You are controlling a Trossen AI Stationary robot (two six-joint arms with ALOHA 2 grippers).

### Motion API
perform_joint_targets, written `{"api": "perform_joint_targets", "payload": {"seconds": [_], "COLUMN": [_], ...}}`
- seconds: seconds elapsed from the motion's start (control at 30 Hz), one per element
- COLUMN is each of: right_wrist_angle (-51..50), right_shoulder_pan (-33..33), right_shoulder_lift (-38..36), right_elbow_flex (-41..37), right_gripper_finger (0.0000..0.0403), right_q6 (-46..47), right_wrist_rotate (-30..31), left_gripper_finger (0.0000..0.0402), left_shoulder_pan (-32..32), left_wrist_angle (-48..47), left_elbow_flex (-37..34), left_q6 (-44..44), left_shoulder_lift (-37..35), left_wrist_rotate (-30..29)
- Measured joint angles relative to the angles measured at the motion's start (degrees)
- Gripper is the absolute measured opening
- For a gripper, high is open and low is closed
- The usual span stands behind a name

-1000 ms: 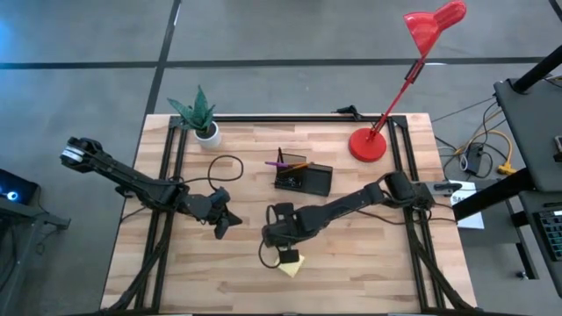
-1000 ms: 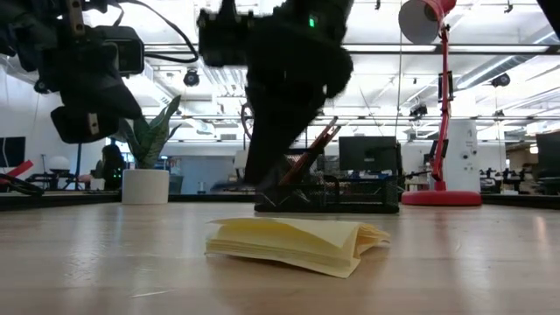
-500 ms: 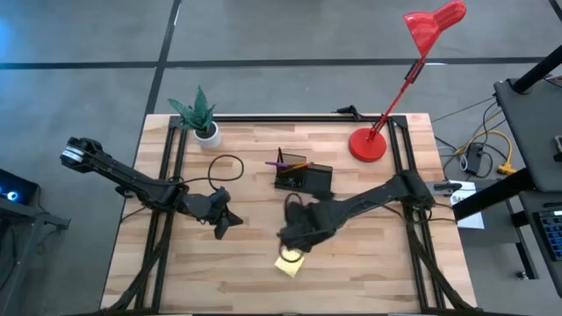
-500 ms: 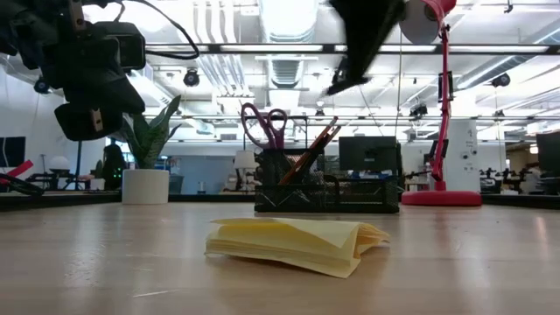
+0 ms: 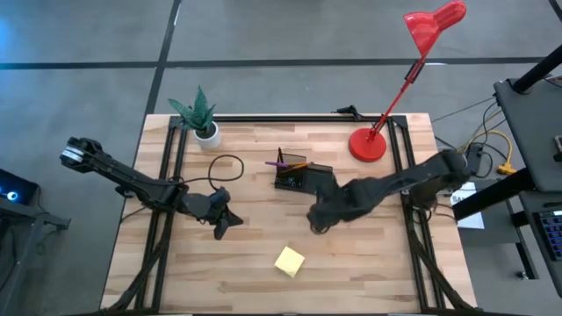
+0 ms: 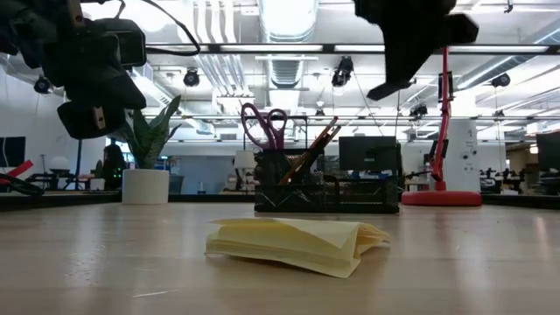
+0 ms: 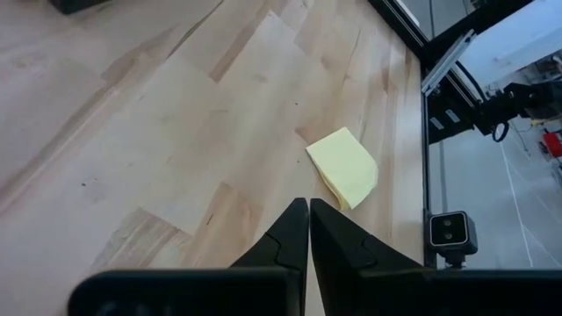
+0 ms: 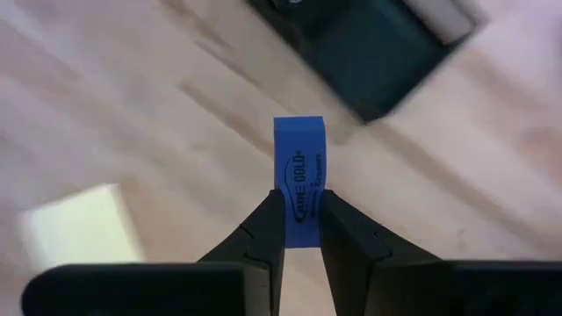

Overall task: Pick and place office supplies into organizer
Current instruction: Put the blue eraser into the black desk organizer, then put the yellow sticky note pad into the black desk organizer

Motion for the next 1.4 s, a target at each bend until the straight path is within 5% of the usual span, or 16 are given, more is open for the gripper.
{"api": "perform_joint_targets", "payload": {"seconds": [0.23, 0.43, 0.9, 1.17, 1.4], "right_wrist_angle": [23.86, 37.73, 37.20, 34.30, 33.81], "right_shoulder_pan": [-9.38, -13.62, -20.31, -22.32, -22.32], "right_shoulder_lift": [-9.98, -8.68, 8.84, 14.64, 15.70], "right_elbow_flex": [-17.16, -20.16, -7.47, -2.77, -0.64], "right_gripper_finger": [0.0051, 0.0052, 0.0052, 0.0060, 0.0120], "right_q6": [-5.09, -13.30, -38.77, -41.22, -39.19], "right_wrist_rotate": [-9.35, -15.00, -11.96, -9.46, -6.16], "left_gripper_finger": [0.0000, 0.0000, 0.0000, 0.0000, 0.0000], "left_shoulder_pan": [0.04, 0.04, 0.09, 0.09, 0.09], "left_wrist_angle": [0.07, 0.10, 0.12, 0.08, 0.13], "left_elbow_flex": [0.00, 0.00, 0.00, 0.00, 0.00], "left_q6": [-0.07, -0.39, -0.57, -0.68, -0.68], "left_shoulder_lift": [-0.07, -0.07, -0.07, -0.05, -0.05], "left_wrist_rotate": [1.05, 1.11, 1.08, 0.33, 0.04]}}
